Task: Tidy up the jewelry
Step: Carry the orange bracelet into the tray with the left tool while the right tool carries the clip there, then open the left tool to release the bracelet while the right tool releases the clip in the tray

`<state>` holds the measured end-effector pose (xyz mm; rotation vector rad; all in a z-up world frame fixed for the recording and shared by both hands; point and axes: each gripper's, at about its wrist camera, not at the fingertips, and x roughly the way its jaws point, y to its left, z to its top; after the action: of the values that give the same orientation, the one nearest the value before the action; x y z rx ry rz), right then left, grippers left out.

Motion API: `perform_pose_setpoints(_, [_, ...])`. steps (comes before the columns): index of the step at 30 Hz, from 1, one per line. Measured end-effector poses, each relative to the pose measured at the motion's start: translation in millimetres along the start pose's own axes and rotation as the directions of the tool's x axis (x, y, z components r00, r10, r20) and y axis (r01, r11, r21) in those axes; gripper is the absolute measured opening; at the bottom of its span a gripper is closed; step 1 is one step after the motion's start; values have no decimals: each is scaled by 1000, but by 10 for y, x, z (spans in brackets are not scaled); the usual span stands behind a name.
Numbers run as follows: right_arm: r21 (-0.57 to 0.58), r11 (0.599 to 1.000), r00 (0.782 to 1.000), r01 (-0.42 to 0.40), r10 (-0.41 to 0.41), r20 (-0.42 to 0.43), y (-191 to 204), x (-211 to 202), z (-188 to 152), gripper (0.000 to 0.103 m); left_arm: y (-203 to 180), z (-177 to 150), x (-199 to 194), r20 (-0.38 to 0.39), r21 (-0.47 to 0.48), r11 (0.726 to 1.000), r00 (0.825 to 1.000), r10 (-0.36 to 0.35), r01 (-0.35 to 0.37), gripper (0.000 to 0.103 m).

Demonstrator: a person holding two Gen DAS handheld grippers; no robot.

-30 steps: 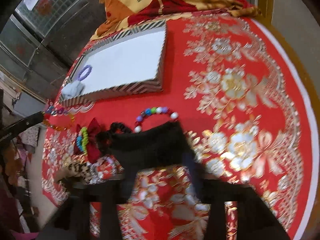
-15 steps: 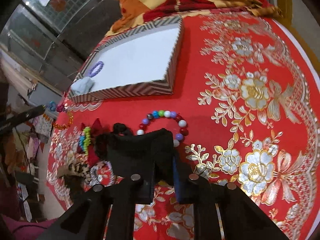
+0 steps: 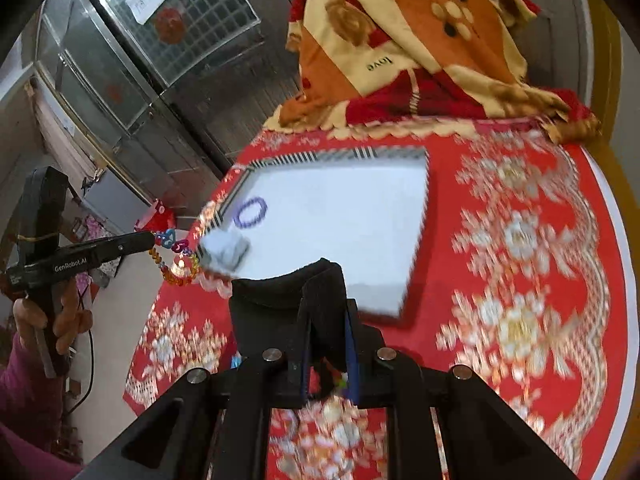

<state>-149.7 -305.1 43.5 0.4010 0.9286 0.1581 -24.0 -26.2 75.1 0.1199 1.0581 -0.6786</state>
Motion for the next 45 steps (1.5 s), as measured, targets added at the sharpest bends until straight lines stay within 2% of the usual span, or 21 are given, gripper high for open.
perform_pose_setpoints(9, [11, 1000, 1000, -3, 3, -25, 72, 483, 508, 13, 146, 503, 305, 7, -33, 996, 997, 83, -83, 8])
perform_pose_setpoints(17, [53, 998, 992, -46, 52, -116, 93, 1171, 754, 14, 322, 945, 760, -31, -76, 984, 987, 159, -161, 8])
perform_pose_setpoints(26, [128, 987, 974, -92, 116, -194, 87, 1830, 843, 14, 529, 1319, 1410, -88, -132, 977, 983, 159, -169, 8])
perform_pose_setpoints(39, [167, 981, 966, -98, 134, -222, 212, 2273, 880, 14, 1040, 1279, 1775, -158, -185, 948, 960, 230, -257, 8])
perform_pose_setpoints(41, [162, 981, 966, -103, 138, -220, 223, 2296, 903, 18, 1070, 1255, 1785, -159, -193, 946, 960, 232, -261, 8])
perform_pose_setpoints(43, [151, 983, 963, -105, 139, -230, 231, 2310, 917, 30, 1093, 1239, 1792, -158, -207, 945, 962, 224, -254, 9])
perform_pose_setpoints(44, [150, 983, 961, -109, 142, -235, 232, 2311, 919, 43, 1100, 1233, 1793, -157, -211, 945, 963, 221, -251, 11])
perform_pose_setpoints(45, [152, 981, 959, -117, 151, -240, 230, 2301, 910, 47, 1099, 1229, 1793, -157, -211, 944, 962, 222, -252, 18])
